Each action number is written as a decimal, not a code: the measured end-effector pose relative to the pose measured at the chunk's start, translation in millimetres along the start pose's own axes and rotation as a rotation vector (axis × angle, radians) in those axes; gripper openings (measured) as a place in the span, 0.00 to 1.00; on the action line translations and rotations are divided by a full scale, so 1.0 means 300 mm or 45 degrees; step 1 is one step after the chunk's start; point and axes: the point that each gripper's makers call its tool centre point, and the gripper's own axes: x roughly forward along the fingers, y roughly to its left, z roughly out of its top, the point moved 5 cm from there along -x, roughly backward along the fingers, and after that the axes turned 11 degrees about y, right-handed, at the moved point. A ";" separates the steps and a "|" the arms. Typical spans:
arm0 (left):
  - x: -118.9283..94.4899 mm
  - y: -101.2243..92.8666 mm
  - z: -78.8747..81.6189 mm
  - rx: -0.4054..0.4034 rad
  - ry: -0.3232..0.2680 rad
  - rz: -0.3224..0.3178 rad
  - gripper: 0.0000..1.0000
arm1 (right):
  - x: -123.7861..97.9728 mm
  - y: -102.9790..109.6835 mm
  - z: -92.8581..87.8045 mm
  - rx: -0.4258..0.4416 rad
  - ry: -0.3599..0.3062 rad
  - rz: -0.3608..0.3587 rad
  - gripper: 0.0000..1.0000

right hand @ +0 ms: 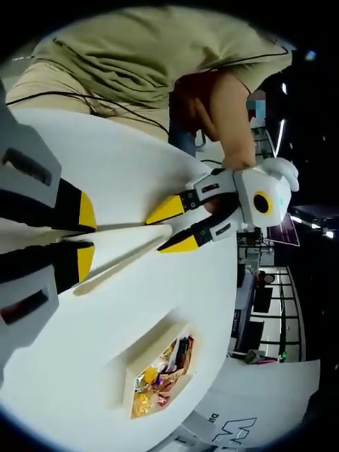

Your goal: Place the target food into the container with the food tongs after gripping and lifting it, then release it inside without dropping or visibly crushing the food.

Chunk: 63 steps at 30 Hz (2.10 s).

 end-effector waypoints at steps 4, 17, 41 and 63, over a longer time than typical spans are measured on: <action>0.000 0.002 -0.003 -0.009 -0.005 -0.001 0.19 | 0.000 -0.001 0.000 0.020 -0.011 -0.003 0.01; -0.001 -0.001 -0.009 -0.030 -0.022 0.000 0.19 | -0.004 -0.001 -0.005 0.034 -0.020 -0.015 0.03; -0.003 -0.004 -0.016 -0.075 -0.053 0.015 0.20 | -0.004 0.002 -0.010 0.029 -0.039 -0.056 0.01; -0.005 -0.015 -0.021 -0.087 -0.083 0.021 0.20 | -0.005 0.015 -0.014 0.033 -0.055 -0.068 0.01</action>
